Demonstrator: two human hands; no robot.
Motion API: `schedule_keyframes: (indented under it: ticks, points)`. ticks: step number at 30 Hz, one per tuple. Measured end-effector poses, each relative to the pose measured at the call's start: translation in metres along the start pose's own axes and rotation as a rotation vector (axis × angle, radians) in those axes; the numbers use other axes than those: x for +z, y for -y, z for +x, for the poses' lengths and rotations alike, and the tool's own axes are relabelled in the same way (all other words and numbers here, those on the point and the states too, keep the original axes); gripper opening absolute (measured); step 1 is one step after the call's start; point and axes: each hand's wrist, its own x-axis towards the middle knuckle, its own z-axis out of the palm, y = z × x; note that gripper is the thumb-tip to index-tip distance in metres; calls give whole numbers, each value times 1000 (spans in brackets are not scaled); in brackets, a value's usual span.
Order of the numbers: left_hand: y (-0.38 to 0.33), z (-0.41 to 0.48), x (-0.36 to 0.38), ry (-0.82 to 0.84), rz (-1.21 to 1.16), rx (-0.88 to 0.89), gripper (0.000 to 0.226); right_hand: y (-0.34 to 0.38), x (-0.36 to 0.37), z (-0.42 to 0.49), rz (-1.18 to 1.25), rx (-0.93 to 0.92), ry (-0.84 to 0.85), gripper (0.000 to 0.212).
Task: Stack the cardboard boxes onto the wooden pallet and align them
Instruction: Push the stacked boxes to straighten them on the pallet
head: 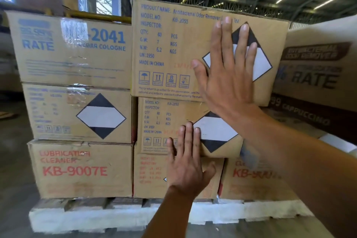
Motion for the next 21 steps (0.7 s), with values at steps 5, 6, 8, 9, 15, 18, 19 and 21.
schedule_keyframes:
  ticks: [5, 6, 8, 9, 15, 18, 19, 21]
  points:
    - [11, 2, 14, 31, 43, -2, 106, -1, 27, -12, 9, -24, -30, 74]
    - [13, 4, 16, 34, 55, 1, 106, -1, 32, -12, 12, -21, -37, 74]
    - [17, 8, 21, 26, 73, 7, 105, -4, 43, -8, 20, -16, -36, 74]
    - [19, 9, 24, 18, 80, 10, 105, -5, 48, -7, 19, -17, -35, 74]
    - [21, 12, 37, -47, 100, 22, 103, -12, 84, 3, 10, -7, -7, 75]
    - [25, 15, 41, -38, 115, 31, 103, -8, 95, 5, 4, 6, 20, 76]
    - [25, 16, 41, -35, 122, 34, 103, -8, 97, 5, 3, 7, 29, 76]
    - [26, 16, 43, -28, 126, 37, 104, -5, 101, 6, 6, 7, 34, 75]
